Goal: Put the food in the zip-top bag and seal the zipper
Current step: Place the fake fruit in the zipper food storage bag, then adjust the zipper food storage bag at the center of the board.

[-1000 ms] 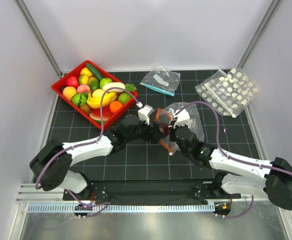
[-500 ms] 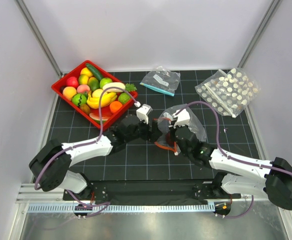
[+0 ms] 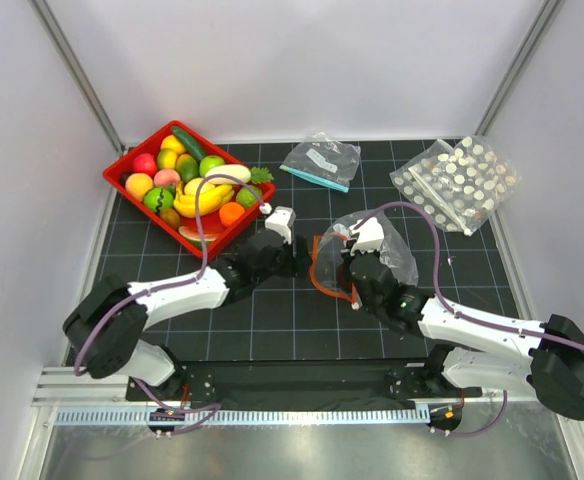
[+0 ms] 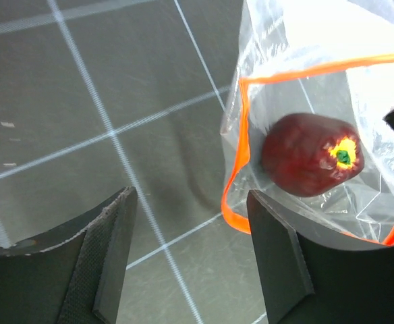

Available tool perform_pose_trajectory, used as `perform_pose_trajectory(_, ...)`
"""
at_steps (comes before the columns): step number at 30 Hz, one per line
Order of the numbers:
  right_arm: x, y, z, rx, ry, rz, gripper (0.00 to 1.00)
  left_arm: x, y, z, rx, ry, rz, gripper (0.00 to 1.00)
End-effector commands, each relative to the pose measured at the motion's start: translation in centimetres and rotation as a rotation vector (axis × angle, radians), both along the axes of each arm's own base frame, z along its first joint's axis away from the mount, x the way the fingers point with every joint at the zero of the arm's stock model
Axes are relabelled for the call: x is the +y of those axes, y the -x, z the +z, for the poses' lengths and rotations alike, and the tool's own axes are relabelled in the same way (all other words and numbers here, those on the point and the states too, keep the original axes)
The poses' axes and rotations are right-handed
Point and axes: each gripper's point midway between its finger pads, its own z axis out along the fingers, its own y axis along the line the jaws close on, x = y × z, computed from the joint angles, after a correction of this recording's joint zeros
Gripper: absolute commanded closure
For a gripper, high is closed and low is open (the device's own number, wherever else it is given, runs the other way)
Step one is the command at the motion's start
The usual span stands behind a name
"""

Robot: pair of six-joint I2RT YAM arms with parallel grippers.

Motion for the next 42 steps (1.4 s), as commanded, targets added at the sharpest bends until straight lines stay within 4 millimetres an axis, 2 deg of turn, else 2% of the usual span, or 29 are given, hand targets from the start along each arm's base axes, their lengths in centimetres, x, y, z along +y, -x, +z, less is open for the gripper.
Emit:
perform_pose_trajectory(1,0.0,-0.7,2.4,-0.052,-0.07,-0.052,0.99,-3.2,0.3,-0.5,0.074,0.081,-0.069,0.32)
perform_pose_trajectory(2,0.0,-0.7,2.4,-0.053,-0.072,-0.054,0.99,-3.8,0.1,-0.3,0.08,0.092,-0.077,0.33)
perform_pose_trajectory(3,-0.1,-0.7,2.4,-0.053,-0.07,-0.055,0.99,-3.9,0.2,-1.2,0.102,0.08,-0.08,0.34)
perform_pose_trajectory(7,-0.2,-0.6,2.5,-0.058,-0.076,-0.06,0.99,-4.8,0.5,-1.7,0.13,0.086,-0.116,0.39)
perform_pose_trajectory(9,-0.2,-0.6,2.6,-0.059,-0.078,-0.056,0.99,-5.1,0.4,-1.9,0.146,0.071,-0.119,0.51)
perform_pose_trajectory(10,-0.2,-0.5,2.6,-0.06,-0.083,-0.054,0.99,-5.2,0.4,-2.8,0.168,0.053,-0.128,0.56)
perform_pose_trajectory(11,-0.3,-0.6,2.6,-0.06,-0.08,-0.058,0.99,-6.0,0.7,-2.4,0.179,0.065,-0.165,0.68)
perform_pose_trajectory(13,-0.3,-0.6,2.5,-0.06,-0.077,-0.063,0.99,-6.4,0.8,-2.6,0.191,0.057,-0.191,0.81)
perform_pose_trajectory(14,-0.3,-0.6,2.5,-0.06,-0.075,-0.065,0.99,-6.6,0.9,-2.5,0.192,0.057,-0.203,0.96)
perform_pose_trajectory(15,-0.4,-0.7,2.5,-0.06,-0.073,-0.07,0.99,-6.5,0.9,-2.4,0.186,0.053,-0.208,1.0)
perform_pose_trajectory(19,-1.0,-0.9,2.3,-0.054,-0.039,-0.112,0.99,-5.7,0.9,-0.8,0.127,0.029,-0.221,1.0)
perform_pose_trajectory(21,-1.5,-1.1,2.2,-0.054,-0.016,-0.143,0.99,-5.2,0.9,1.0,0.091,0.028,-0.224,1.0)
perform_pose_trajectory(23,-2.0,-1.2,2.3,-0.057,-0.007,-0.171,0.99,-5.1,0.9,2.9,0.06,0.032,-0.234,1.0)
perform_pose_trajectory(25,-2.3,-1.2,2.3,-0.061,-0.004,-0.184,0.99,-4.6,0.8,5.7,0.039,0.041,-0.215,1.0)
perform_pose_trajectory(26,-2.5,-1.2,2.3,-0.064,-0.002,-0.194,0.99,-4.1,1.2,6.0,0.061,0.027,-0.203,1.0)
perform_pose_trajectory(28,-3.1,-1.1,2.5,-0.072,-0.001,-0.219,0.99,-3.9,1.0,9.5,0.027,0.055,-0.19,1.0)
perform_pose_trajectory(30,-3.4,-1.1,2.8,-0.079,-0.004,-0.232,0.99,-3.4,1.6,11.0,0.042,0.057,-0.183,1.0)
perform_pose_trajectory(31,-3.4,-1.1,2.9,-0.08,-0.008,-0.233,0.99,-3.0,1.2,13.0,0.011,0.076,-0.155,1.0)
perform_pose_trajectory(34,-3.7,-1.0,3.2,-0.089,-0.017,-0.242,0.99,-3.2,1.6,15.1,0.007,0.123,-0.158,1.0)
perform_pose_trajectory(36,-4.2,-0.8,3.5,-0.099,-0.019,-0.259,0.99,-3.3,1.4,15.8,0.002,0.129,-0.158,1.0)
perform_pose_trajectory(39,-5.1,-0.6,4.7,-0.116,-0.007,-0.286,0.99,-3.4,1.1,15.0,0.018,0.098,-0.154,1.0)
perform_pose_trajectory(42,-7.2,-0.3,6.8,-0.154,-0.003,-0.381,0.99,-3.5,0.7,13.8,0.036,0.071,-0.14,1.0)
